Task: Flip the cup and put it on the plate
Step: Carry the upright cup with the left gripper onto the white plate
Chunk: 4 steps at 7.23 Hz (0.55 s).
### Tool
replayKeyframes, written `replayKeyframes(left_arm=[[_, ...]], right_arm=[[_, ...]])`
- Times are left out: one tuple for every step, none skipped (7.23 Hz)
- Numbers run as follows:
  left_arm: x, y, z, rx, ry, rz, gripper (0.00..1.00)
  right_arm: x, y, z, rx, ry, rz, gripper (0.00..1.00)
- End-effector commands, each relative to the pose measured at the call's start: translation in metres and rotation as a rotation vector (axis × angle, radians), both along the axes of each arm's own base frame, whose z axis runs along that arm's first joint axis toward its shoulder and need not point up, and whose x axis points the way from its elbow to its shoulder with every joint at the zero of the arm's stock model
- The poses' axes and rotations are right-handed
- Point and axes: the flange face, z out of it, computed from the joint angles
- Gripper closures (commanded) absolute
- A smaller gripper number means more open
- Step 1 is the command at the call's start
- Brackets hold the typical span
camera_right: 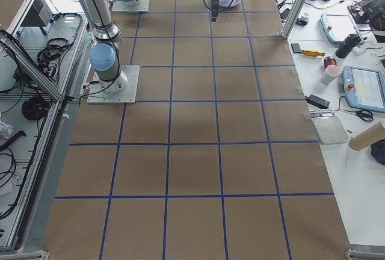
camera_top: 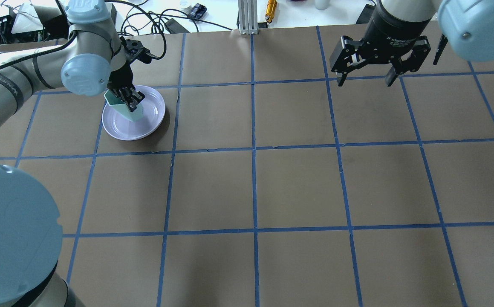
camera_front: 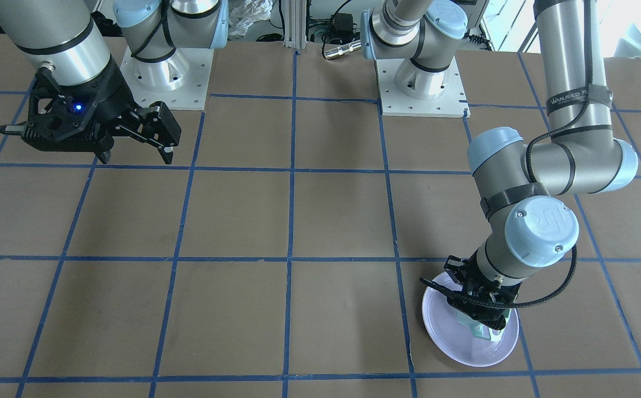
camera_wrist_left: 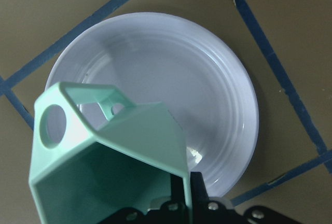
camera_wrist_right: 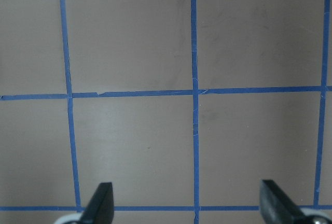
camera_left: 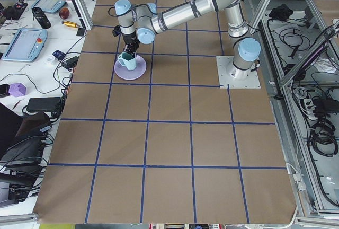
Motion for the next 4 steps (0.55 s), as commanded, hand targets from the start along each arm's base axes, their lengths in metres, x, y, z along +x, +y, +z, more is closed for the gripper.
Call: replayKeyframes(left_arm=[[-0.0001, -0.0007, -0.0069, 0.012, 0.008, 0.000, 1.00], [-0.0013, 0.0002, -0.0083, 0.015, 0.010, 0.000, 1.00], [-0.0003, 0.0004, -0.0088, 0.015, 0.010, 0.002, 0.63], [0.0003, 0.0012, -0.0102, 0.017, 0.013, 0.005, 0.05]], right_arm=[[0.0000, 0.0000, 0.0000, 0.000, 0.000, 0.000, 0.00], [0.0000, 0.0000, 0.0000, 0.000, 0.000, 0.000, 0.00], [0.0000, 0.0000, 0.0000, 0.000, 0.000, 0.000, 0.00], [0.0000, 0.0000, 0.0000, 0.000, 0.000, 0.000, 0.00]])
